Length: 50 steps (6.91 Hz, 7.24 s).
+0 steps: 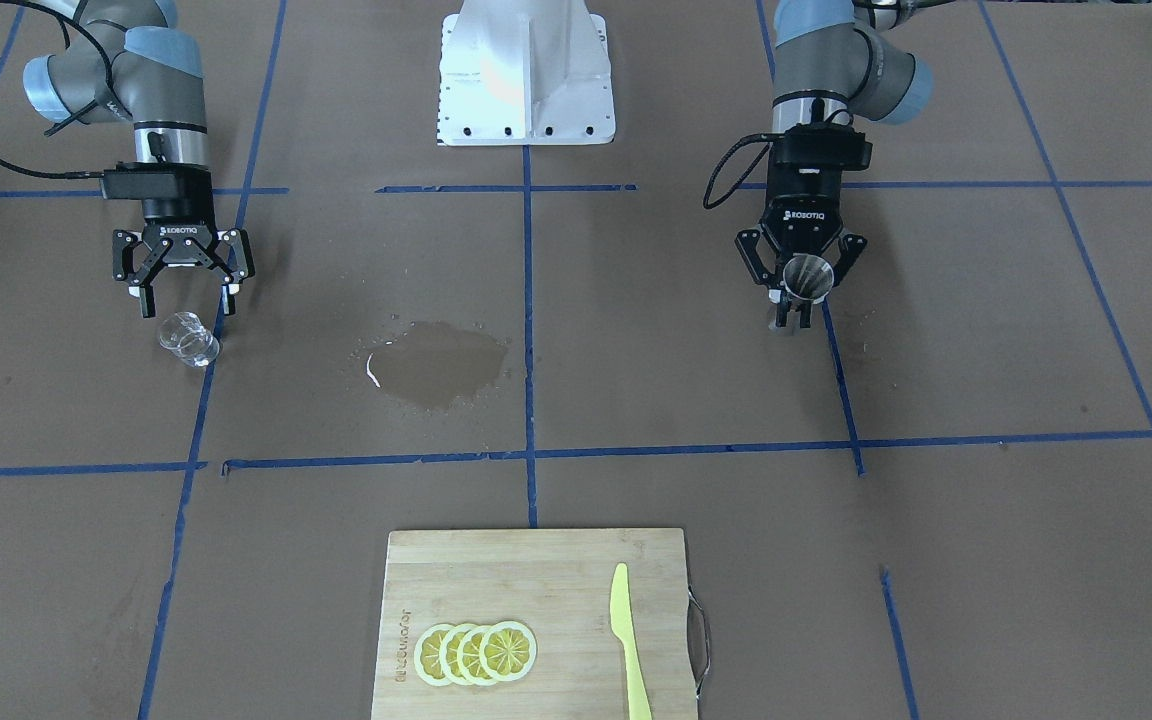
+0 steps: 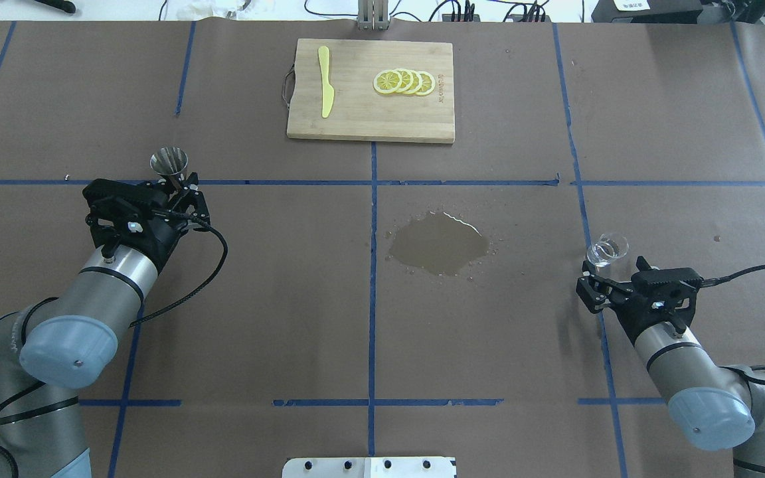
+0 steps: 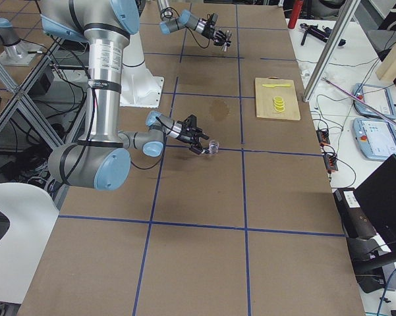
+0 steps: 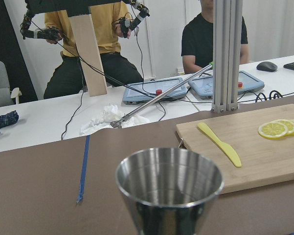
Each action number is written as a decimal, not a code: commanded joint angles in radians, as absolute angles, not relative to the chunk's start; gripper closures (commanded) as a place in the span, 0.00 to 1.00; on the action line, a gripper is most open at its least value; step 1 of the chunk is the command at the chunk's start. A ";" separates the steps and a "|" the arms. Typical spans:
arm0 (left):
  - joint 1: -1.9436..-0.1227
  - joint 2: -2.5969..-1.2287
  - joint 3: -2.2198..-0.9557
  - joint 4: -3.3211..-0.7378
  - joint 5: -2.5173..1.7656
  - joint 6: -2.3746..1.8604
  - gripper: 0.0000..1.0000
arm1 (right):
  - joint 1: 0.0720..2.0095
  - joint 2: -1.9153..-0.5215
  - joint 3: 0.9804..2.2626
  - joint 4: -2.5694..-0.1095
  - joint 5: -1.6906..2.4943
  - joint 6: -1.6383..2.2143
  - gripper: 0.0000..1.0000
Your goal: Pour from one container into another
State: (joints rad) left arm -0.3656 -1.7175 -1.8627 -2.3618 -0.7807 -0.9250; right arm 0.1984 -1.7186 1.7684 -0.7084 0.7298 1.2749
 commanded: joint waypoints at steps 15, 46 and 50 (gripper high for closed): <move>-0.371 -1.718 -1.856 -2.361 -0.781 -0.925 1.00 | 0.273 -1.620 1.675 -0.699 0.736 1.233 0.04; -0.287 -2.183 -1.569 -2.531 -1.241 -0.649 1.00 | 0.434 -1.193 2.020 -1.111 1.169 0.293 1.00; -0.287 -2.230 -1.531 -2.533 -1.241 -0.649 1.00 | 0.431 -1.186 2.026 -1.123 1.163 0.212 1.00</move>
State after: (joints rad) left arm -0.2869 -2.2122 -1.5459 -2.5324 -1.2410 -0.6489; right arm 0.4333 -1.1906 2.0251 -1.1147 1.1635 0.2205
